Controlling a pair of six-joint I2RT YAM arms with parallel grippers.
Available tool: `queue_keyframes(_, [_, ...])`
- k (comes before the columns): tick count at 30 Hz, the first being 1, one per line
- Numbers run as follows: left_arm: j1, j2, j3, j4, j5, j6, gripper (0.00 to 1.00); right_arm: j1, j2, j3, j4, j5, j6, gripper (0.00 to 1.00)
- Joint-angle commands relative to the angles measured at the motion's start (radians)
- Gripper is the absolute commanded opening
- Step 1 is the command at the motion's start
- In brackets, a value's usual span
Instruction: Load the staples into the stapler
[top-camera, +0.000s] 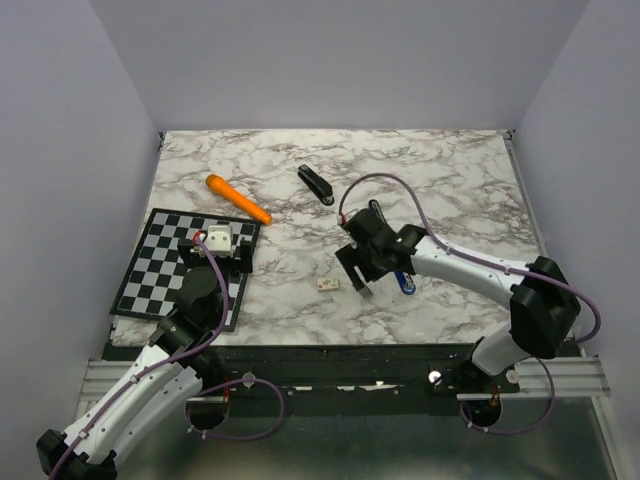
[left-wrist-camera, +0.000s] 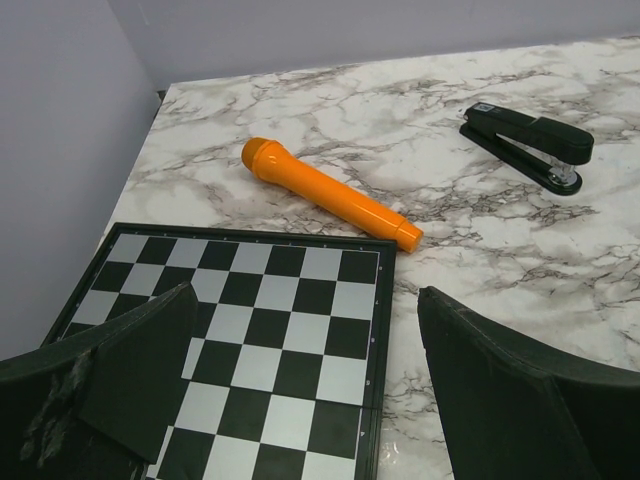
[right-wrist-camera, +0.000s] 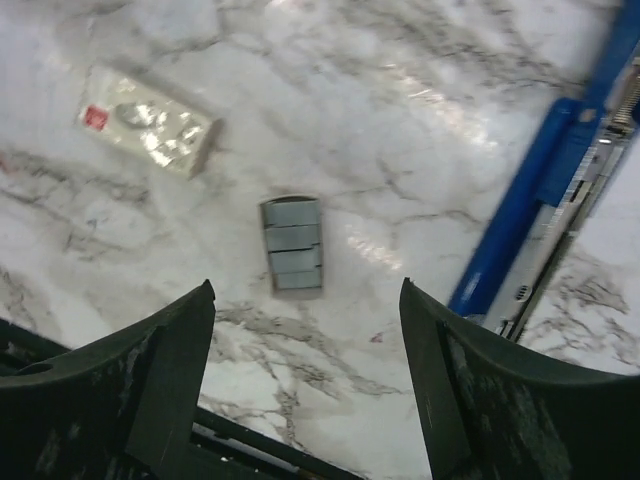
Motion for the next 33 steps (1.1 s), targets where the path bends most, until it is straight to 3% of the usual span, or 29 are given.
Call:
queue_keyframes(1, [0.003,-0.004,0.003,-0.001,-0.003,0.005,0.99,0.099,0.072,0.021,-0.047,0.02,0.011,0.82])
queue_keyframes(13, [0.003,-0.006,0.004,-0.001,-0.003,0.003,0.99,0.134,0.197,-0.03,-0.05,0.181,0.006,0.88])
queue_keyframes(26, [0.003,-0.01,0.003,-0.003,-0.003,0.003,0.99,0.002,0.183,-0.025,-0.03,0.304,-0.04,0.87])
queue_keyframes(33, [0.003,0.007,0.007,-0.001,0.027,-0.017,0.99,-0.007,0.094,0.01,0.004,0.166,-0.07,0.86])
